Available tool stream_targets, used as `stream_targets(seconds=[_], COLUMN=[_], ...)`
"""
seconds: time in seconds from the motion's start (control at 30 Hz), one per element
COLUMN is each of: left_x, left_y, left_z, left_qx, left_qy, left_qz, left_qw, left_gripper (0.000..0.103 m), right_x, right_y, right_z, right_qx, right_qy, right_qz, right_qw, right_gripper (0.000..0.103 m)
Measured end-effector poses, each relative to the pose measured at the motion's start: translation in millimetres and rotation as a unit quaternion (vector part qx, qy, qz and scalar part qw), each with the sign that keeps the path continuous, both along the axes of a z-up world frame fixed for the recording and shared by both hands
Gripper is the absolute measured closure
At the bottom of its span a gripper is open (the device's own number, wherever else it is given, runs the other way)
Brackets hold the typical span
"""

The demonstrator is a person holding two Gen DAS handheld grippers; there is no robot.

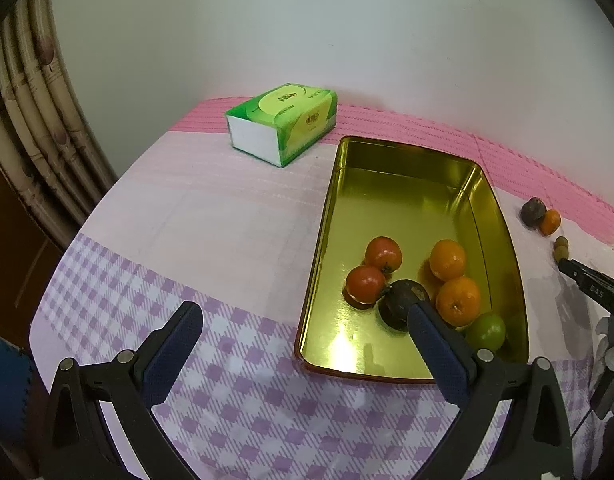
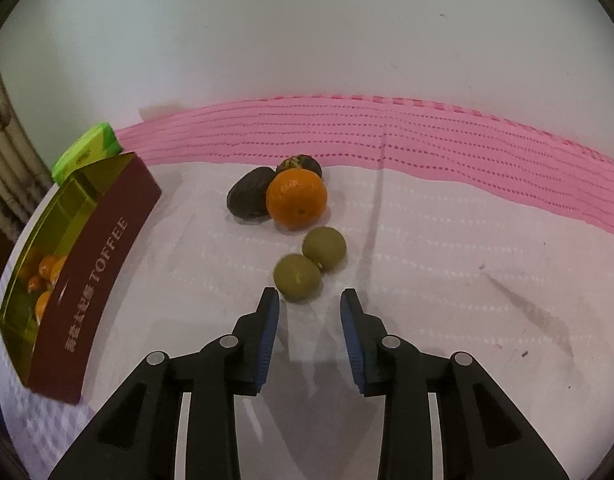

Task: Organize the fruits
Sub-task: 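Move the right tool to the fruit group and grasp two olive-green fruits, then grasp a dark round fruit with the left tool while the right tool holds the green fruits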

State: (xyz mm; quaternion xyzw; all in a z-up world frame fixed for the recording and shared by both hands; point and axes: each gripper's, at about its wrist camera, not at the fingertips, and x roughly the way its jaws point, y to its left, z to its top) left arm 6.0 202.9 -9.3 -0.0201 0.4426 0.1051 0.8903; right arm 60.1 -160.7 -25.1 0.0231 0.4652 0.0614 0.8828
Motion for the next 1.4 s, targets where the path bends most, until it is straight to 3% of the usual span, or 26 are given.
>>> stream_targets(seconds=[0.2,0.3,0.43,0.5,0.6,0.8,1.1,1.4], left_x=[0.2,1.3,3.2,4.6,6.6,19.9,52.8,96.9], left_y=[3.1,2.8,0.4,-2.8,-9.9,-33.1,-106.4,-171.2], left_z=[-0.6,-1.3,-1.9,-1.0,1.2,5.7,11.2,2.1], left_qx=[-0.002,0.001,-0.001,0.002,0.008,0.011,0.007,-0.004], left_qy=[-0.001,0.001,0.003,0.003,0.001,0.000,-0.004,0.015], left_qz=[0.002,0.001,-0.002,-0.005,-0.014,-0.039,-0.122,-0.176], left_qw=[1.0000,1.0000,1.0000,1.0000,0.9999,0.9992,0.9925,0.9842], left_gripper=[0.001,0.001,0.001,0.001,0.001,0.001,0.001,0.002], right_x=[17.1,22.3,28.3,28.3,25.6,17.1,-2.0,0.0], right_y=[8.3,12.6,23.7,26.2,23.9,9.4,-33.0,-75.1], right_z=[-0.6,-0.7,-4.2,-5.1,-5.0,-4.1,-2.0,-1.5], right_qx=[-0.002,0.008,-0.036,-0.050,-0.056,-0.052,-0.061,-0.049], right_qy=[0.003,0.005,-0.007,-0.013,-0.022,-0.023,-0.027,-0.032], right_qz=[-0.036,-0.049,-0.047,-0.046,-0.039,-0.018,0.037,0.055], right_qw=[0.999,0.999,0.998,0.998,0.997,0.998,0.997,0.997], right_gripper=[0.060,0.050,0.050,0.053,0.067,0.067,0.067,0.076])
